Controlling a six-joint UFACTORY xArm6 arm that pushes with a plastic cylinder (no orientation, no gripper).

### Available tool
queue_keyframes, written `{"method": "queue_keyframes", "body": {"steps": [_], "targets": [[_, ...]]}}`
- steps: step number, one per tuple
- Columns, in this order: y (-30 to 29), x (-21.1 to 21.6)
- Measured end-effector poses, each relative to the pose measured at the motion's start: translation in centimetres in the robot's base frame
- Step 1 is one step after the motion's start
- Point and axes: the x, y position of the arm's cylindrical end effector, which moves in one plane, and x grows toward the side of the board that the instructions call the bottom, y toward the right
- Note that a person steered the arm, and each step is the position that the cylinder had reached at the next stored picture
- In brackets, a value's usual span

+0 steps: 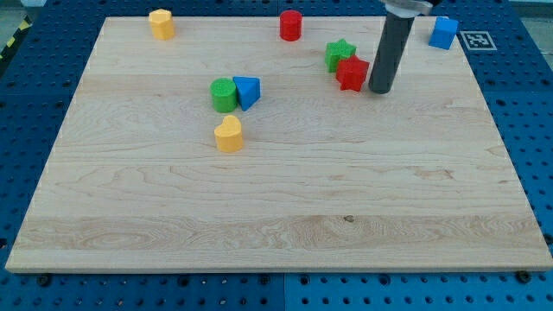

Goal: Slide the red star diagonally to the yellow hexagon

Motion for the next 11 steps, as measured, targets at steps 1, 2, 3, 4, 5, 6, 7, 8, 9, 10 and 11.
{"method": "queue_keyframes", "body": {"steps": [1, 2, 3, 4, 5, 6, 7, 8, 9, 10, 11], "targets": [[-6.3, 0.0], [-3.5, 0.0], [2.5, -0.1], [3.2, -2.0], [-2.3, -3.4], [-9.8, -3.5], [-15.7, -3.5], [-18.7, -3.5], [-21.4, -3.5], [-25.3, -3.5], [-26.1, -5.3]]}}
